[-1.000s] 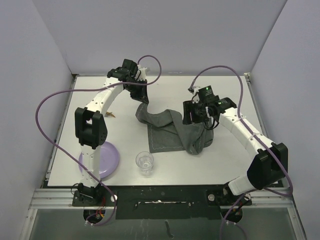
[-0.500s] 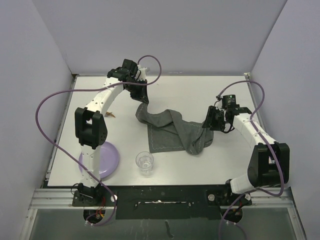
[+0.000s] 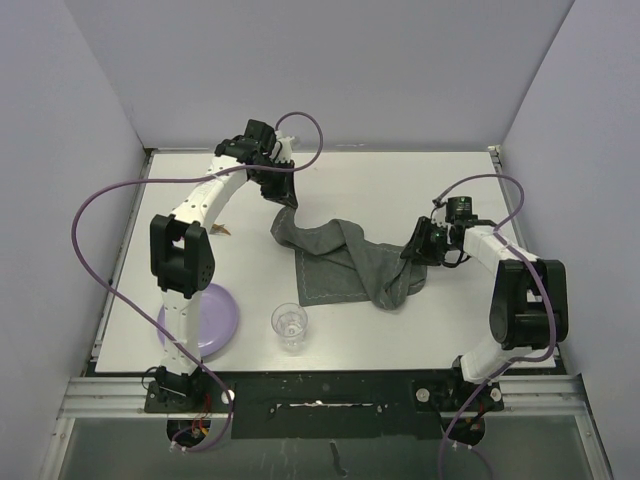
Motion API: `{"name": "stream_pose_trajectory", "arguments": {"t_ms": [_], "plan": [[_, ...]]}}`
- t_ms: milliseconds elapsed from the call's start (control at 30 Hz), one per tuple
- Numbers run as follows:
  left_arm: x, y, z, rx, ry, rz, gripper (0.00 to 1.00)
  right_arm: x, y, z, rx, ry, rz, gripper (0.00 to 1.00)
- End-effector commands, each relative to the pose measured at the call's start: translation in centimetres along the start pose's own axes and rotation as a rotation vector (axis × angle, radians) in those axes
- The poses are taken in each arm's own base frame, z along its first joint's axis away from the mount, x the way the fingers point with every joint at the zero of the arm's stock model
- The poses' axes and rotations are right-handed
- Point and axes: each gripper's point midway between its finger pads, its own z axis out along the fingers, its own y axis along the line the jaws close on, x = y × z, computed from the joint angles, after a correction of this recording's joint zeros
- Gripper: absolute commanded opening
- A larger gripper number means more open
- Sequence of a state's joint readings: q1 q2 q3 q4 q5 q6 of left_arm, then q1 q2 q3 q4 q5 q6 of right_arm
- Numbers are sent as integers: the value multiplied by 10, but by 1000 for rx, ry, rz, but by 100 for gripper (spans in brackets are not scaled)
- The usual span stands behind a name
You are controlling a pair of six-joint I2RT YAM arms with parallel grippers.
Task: Set the dinner table for one person
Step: Flatten out the napkin at the center of the board.
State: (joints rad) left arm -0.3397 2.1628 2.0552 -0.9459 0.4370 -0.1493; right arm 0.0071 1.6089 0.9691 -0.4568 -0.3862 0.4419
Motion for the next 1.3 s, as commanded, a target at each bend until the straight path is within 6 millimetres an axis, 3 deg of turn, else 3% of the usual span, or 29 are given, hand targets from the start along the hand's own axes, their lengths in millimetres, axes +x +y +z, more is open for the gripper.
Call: {"name": "stream_pose_trajectory", "arguments": {"t_ms": [0,1033,1167,1267], "plan": [[-23,-20,-31,21,-105,57,0,-18,11,4,-77,-51,-4,38],[-20,-21,-28,10,-89,64,0,-16,0,22,-85,-21,43,33],[-20,-20,-27,7,-87,63,0,-17,1,25,-92,-11,48,23],[-20,-19,-27,5,-86,63,0,-17,1,27,-97,-5,46,10]]}}
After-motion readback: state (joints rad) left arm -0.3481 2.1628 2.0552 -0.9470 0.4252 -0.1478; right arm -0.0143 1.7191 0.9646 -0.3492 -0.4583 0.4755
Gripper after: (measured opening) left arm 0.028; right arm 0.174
